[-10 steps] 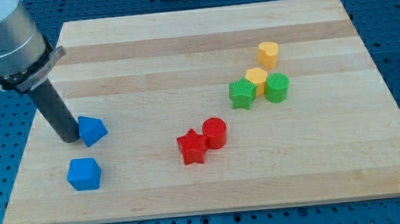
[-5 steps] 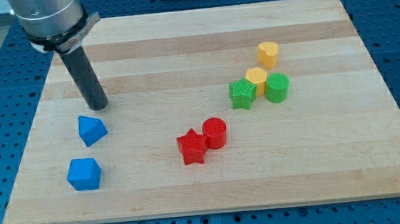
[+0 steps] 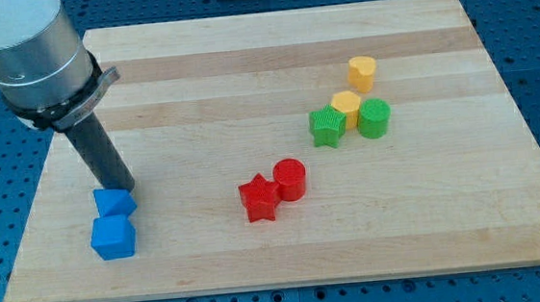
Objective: Push the blue triangle into the blue cube
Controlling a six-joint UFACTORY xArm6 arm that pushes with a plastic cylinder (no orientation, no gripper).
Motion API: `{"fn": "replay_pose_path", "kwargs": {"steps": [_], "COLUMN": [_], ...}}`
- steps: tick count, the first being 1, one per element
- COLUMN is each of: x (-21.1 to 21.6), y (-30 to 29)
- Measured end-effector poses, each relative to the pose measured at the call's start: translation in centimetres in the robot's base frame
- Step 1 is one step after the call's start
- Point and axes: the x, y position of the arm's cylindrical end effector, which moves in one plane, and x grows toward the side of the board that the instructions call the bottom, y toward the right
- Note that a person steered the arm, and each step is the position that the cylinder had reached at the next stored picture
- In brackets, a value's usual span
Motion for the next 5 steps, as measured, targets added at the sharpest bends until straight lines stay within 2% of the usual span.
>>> {"fn": "replay_pose_path", "kwargs": {"steps": [1,2,3,4,5], "x": [-0.4,-5.3,-7.3,-7.3,-8.8], "y": [0.0,2.4,9.7,11.9,16.5]}}
